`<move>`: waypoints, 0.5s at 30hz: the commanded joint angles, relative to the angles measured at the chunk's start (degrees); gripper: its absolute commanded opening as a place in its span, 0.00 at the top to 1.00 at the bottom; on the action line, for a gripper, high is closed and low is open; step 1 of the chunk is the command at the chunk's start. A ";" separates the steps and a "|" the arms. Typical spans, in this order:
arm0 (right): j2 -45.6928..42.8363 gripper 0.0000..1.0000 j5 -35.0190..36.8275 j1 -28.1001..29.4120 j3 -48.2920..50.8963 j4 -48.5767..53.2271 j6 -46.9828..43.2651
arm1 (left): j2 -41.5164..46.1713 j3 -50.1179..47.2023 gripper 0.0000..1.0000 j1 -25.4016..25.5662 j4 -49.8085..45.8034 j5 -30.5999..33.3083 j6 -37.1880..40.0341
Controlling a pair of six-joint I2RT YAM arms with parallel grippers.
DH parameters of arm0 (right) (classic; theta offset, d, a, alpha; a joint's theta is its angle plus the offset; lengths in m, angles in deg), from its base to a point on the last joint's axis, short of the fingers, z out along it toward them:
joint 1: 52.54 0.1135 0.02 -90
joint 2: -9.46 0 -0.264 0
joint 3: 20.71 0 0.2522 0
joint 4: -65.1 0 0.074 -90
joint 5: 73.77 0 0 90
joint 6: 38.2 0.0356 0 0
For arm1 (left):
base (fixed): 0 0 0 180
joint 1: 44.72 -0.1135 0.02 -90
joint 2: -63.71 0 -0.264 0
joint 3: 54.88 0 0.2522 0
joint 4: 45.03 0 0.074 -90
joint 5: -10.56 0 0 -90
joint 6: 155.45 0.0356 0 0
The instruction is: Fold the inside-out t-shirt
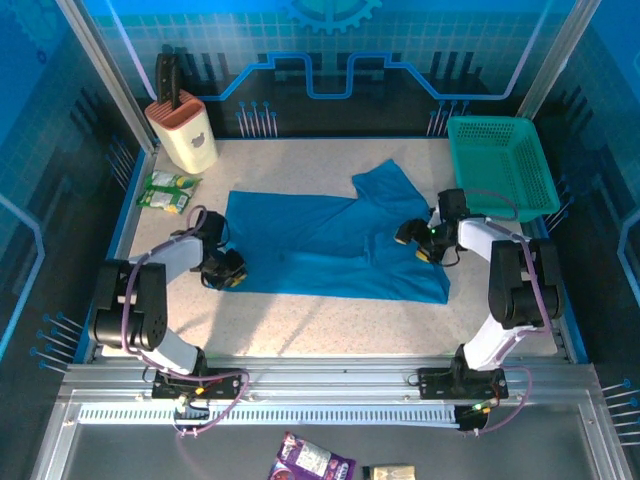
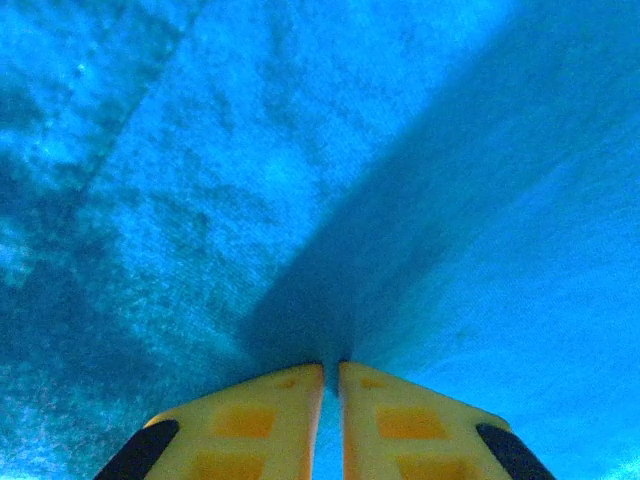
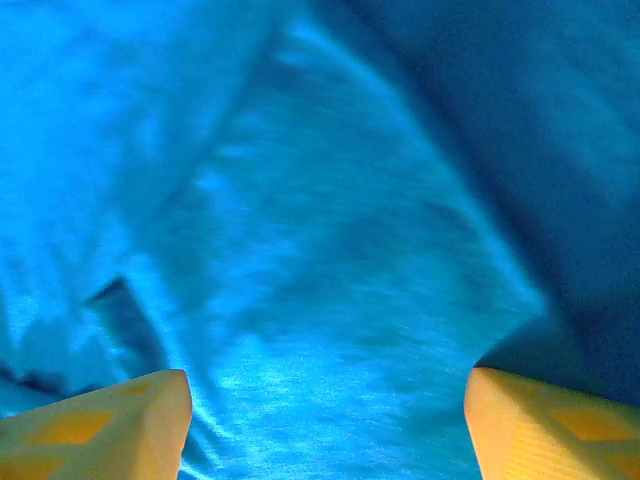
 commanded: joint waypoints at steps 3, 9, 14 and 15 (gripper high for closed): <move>-1.43 0.26 6.65 -1.63 3.56 5.80 1.01 | 6.16 -7.74 0.84 -0.88 -4.09 1.43 -3.56; -5.05 0.26 5.35 -0.48 2.65 8.00 1.08 | 11.26 -7.06 0.84 -0.74 -5.49 -0.87 -4.72; -5.91 0.27 -1.90 3.43 -2.74 6.55 -2.03 | 11.90 2.43 0.82 -0.40 -7.25 -1.40 -2.45; -5.33 0.27 -4.07 3.97 -3.35 5.46 -2.26 | 10.71 4.14 0.82 -0.36 -7.40 -1.30 -1.85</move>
